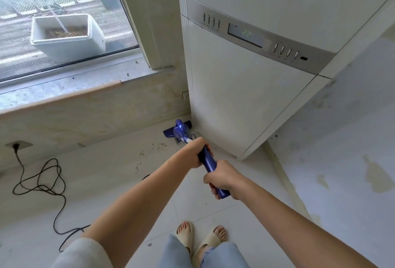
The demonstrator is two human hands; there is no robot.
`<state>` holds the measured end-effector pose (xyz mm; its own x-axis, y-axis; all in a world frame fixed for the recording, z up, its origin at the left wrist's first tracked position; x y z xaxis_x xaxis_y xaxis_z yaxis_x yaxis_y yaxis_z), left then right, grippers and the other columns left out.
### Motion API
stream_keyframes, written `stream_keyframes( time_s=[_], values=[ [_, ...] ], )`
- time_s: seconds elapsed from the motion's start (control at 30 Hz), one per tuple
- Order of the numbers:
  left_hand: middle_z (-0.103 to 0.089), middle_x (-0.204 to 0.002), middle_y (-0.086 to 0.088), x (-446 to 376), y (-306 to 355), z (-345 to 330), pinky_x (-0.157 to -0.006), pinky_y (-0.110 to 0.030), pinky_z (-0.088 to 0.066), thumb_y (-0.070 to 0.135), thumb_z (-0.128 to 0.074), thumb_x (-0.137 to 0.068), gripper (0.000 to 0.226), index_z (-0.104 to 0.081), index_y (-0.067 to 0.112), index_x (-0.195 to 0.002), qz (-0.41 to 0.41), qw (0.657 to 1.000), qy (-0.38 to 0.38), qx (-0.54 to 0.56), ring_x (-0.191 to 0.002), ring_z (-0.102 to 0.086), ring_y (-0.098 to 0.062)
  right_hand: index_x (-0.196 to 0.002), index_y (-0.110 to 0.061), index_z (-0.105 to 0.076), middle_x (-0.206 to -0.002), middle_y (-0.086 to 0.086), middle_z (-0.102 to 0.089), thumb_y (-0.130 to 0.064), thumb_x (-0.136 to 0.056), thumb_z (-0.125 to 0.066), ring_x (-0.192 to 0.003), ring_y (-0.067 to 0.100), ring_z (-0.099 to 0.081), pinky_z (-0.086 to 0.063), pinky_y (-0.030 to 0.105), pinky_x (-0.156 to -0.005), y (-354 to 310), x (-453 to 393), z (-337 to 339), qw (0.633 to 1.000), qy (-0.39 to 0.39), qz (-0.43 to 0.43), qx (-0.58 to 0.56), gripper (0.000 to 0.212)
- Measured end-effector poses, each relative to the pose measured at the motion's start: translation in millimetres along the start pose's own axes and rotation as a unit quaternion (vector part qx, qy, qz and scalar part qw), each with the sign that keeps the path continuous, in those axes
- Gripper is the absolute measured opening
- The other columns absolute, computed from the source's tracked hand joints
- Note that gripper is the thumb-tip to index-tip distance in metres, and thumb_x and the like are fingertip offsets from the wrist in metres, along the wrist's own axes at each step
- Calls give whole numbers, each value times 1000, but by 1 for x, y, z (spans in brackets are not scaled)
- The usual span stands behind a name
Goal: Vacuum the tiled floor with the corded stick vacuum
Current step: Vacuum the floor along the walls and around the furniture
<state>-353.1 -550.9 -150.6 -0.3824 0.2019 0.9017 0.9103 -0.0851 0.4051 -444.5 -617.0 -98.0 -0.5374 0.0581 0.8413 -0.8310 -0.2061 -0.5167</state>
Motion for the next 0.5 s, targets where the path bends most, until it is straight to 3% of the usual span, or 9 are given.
stream_keyframes(
  time_s=[0.1, 0.3, 0.5],
  values=[
    [-43, -57, -5, -9, 7, 4, -52, -28, -42, -2, -43, -86, 10, -40, 8, -83, -7, 1000, 9, -4, -50, -43, -17, -120, -9, -44, -77, 11, -53, -1, -85, -57, -54, 17, -52, -45, 26, -47, -5, -14, -3, 1000, -7, -2, -16, 38],
    [-45, -51, -3, -24, 25, 29, -56, -23, -39, 1, -45, -83, 15, -43, 9, -70, -13, 999, 14, -26, -51, -43, -15, -115, -7, -45, -73, 10, -52, 0, -85, -56, -53, 17, -51, -46, 26, -46, -22, -32, -25, 999, -12, 9, -34, 32],
    [-45, -50, -4, -18, 22, 51, -57, -25, -40, 0, -43, -87, 18, -42, 9, -71, -22, 1000, -2, -16, -52, -42, -15, -111, -6, -45, -74, 11, -52, 0, -85, -54, -51, 17, -51, -45, 24, -44, -27, -28, -45, 1000, -12, 11, -22, 29]
  ],
)
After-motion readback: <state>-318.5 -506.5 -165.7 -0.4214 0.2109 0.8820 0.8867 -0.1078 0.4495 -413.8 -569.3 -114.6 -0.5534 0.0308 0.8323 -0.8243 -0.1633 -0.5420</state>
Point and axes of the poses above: each hand's wrist, its own x-axis away from the middle knuckle, its own z-axis out of the back of the hand, y = z × x, the point moved 4 cm from there along -x, towards the middle knuckle
